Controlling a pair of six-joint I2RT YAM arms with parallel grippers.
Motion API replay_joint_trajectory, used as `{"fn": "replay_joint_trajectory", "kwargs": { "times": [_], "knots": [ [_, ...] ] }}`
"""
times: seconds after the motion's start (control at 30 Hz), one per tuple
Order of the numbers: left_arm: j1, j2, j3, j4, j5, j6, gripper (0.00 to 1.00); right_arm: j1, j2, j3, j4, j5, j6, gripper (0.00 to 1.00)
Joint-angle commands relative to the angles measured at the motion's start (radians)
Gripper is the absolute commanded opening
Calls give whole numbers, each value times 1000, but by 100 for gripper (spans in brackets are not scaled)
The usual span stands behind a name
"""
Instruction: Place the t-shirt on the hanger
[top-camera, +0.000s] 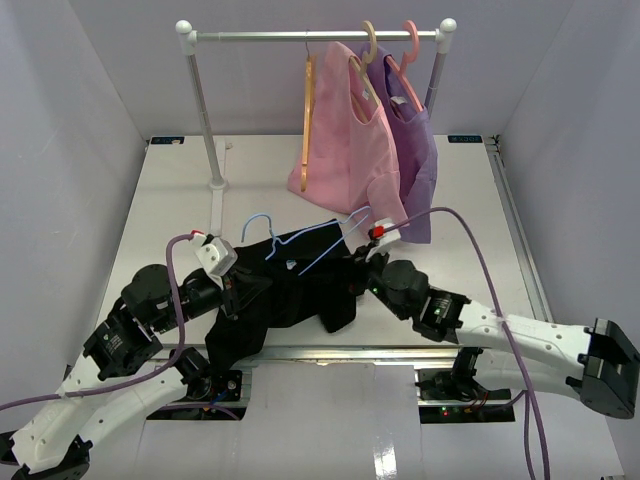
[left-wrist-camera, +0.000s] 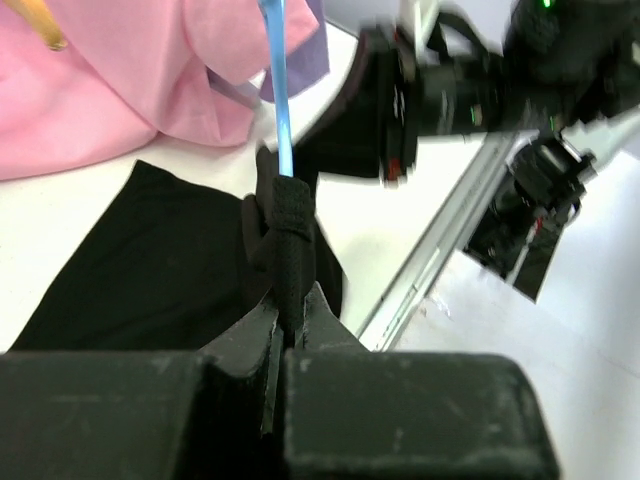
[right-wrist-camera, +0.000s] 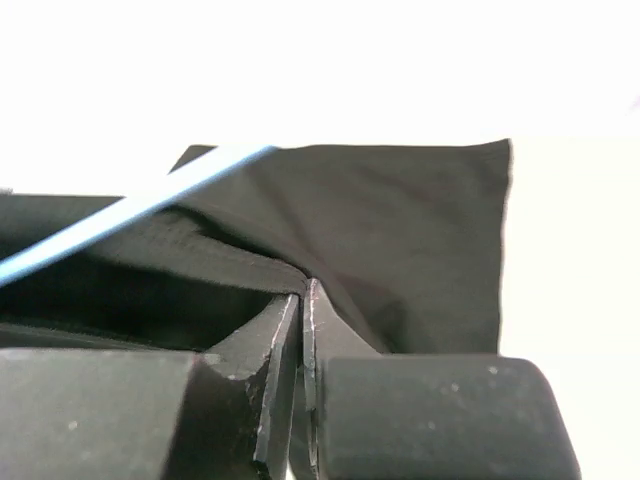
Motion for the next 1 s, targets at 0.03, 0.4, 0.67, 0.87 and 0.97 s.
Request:
{"fn": "replay_joint_trajectory", "kwargs": {
  "times": [0.03,0.4,0.67,0.87,0.97],
  "knots": [
    [-2,-11,33,-74,100,85,0,-145,-124,43,-140,54,22,8],
    [-2,-31,19,-134,104,178,0,-330,-202,150,-316,27,-19,8],
    [-2,35,7,-108,100,208,0,-348,-203,210,-334,-124,-156,8],
    [-2,150,35,-91,134,228,0,-321,-141,385,-458,-604,-246,8],
    [-2,165,17,-62,193,210,0,-282,-134,434,-555,-742,-284,8]
  ]
}}
